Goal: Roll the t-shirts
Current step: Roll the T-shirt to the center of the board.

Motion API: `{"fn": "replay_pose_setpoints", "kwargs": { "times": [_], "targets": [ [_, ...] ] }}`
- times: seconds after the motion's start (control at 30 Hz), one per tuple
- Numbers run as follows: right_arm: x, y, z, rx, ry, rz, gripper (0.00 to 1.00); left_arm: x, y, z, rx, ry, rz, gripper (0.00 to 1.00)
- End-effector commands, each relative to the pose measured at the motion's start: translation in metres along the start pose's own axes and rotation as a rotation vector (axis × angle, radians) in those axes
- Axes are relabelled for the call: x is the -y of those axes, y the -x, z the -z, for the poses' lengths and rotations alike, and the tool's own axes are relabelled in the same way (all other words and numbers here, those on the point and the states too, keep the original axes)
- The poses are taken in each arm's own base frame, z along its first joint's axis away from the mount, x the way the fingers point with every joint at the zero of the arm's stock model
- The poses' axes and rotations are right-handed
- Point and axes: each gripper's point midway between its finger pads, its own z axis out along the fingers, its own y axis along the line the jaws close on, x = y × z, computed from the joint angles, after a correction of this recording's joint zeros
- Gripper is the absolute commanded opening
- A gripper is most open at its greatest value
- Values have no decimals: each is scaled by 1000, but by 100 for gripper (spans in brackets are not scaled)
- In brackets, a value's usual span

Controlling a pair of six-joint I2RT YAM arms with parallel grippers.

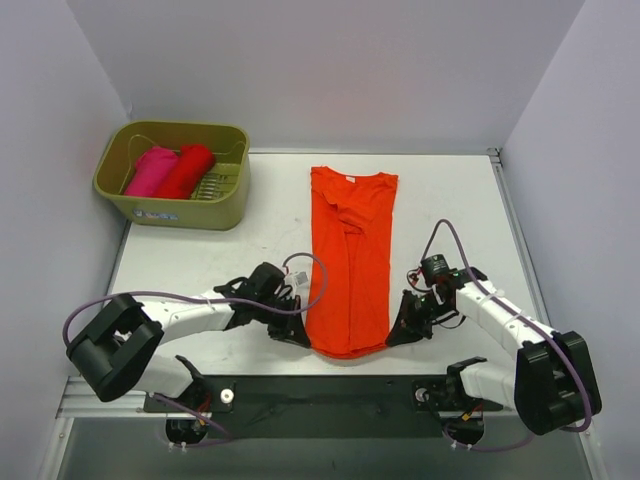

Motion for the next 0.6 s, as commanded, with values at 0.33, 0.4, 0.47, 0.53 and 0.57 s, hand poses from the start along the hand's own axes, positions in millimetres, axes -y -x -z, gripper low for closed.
{"fn": "replay_pose_setpoints", "kwargs": {
  "times": [0.33,0.4,0.47,0.53,0.57],
  "targets": [
    [-10,41,14,58,27,-51,0,16,77,15,173,-10,-32,0],
    [-13,50,16,82,40,-57,0,12,80,14,172,-2,-20,0],
    [-16,56,17,89,48,-60,0,8,81,13,173,8,-1,0],
    [-17,61,15,90,56,-69,0,5,82,12,172,14,12,0],
    [-17,63,15,92,58,-69,0,5,82,11,171,15,12,0]
  ]
}}
